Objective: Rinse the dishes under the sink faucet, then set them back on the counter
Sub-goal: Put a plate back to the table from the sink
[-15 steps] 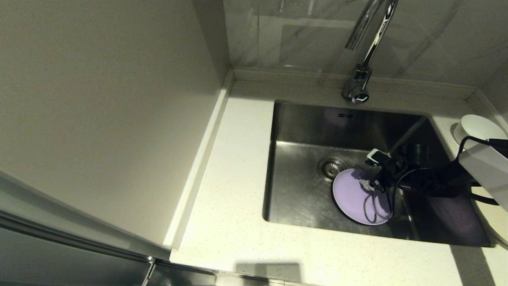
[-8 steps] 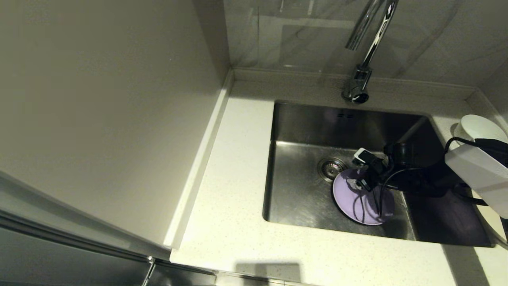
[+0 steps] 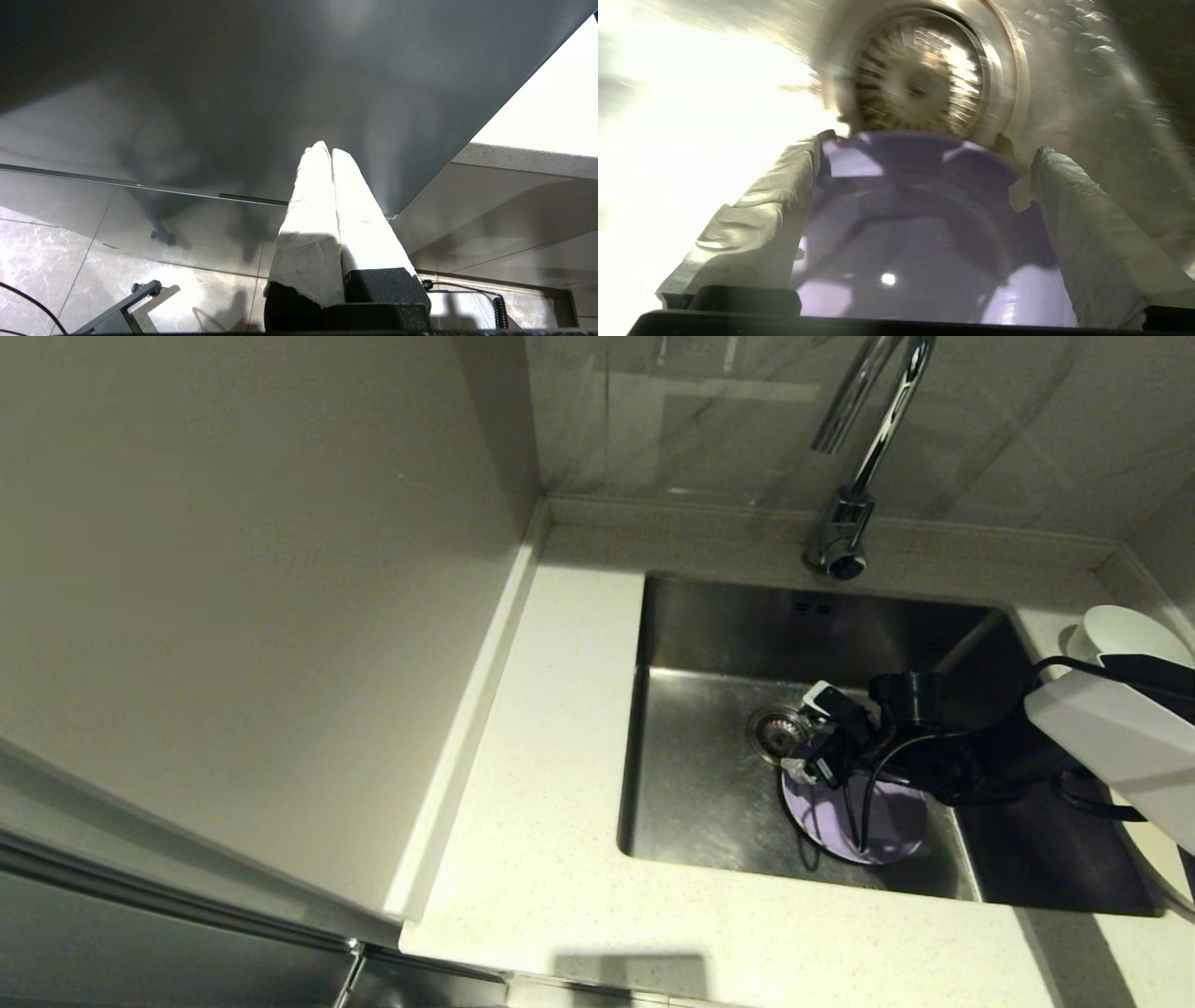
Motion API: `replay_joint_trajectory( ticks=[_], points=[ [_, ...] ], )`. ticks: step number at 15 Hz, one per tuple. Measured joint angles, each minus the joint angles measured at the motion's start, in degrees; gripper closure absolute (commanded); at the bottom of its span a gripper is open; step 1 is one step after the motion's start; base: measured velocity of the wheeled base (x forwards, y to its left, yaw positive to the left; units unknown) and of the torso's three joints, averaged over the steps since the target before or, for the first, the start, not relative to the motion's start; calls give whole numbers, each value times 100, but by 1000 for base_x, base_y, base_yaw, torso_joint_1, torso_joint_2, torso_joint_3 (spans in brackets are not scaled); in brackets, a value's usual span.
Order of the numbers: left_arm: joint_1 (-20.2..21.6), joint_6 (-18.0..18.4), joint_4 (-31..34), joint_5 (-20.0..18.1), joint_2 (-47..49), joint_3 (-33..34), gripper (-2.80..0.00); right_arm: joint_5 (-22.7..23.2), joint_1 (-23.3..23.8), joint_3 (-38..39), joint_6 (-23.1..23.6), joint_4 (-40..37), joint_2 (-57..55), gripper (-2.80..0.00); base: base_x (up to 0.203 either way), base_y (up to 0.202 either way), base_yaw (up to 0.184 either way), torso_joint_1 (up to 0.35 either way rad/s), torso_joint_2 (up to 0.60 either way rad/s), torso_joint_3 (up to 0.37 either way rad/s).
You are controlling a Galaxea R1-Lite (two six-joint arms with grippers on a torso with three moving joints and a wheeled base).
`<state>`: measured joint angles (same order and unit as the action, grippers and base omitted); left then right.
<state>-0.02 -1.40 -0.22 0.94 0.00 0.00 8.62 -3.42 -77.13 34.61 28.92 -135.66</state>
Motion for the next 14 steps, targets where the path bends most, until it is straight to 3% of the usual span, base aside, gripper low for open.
replay_joint_trajectory(
  ticks=[4,7,11,14],
  points=[
    [-2,-5,-2,0,0,0,0,-11,-211,107,-147,2,141,-280,0,0,0,0,0,0],
    [2,-5,-2,0,0,0,0,-41,-86,-147,-154,-14,144,-280,0,0,0,0,0,0],
    [0,-2,-1,-1,0,0,0,-299,452,-449,53,-125,45,-280,0,0,0,0,0,0],
    [2,-5,-2,0,0,0,0,-226,942,-783,625,-970,-90,-280,0,0,0,0,0,0]
  ],
)
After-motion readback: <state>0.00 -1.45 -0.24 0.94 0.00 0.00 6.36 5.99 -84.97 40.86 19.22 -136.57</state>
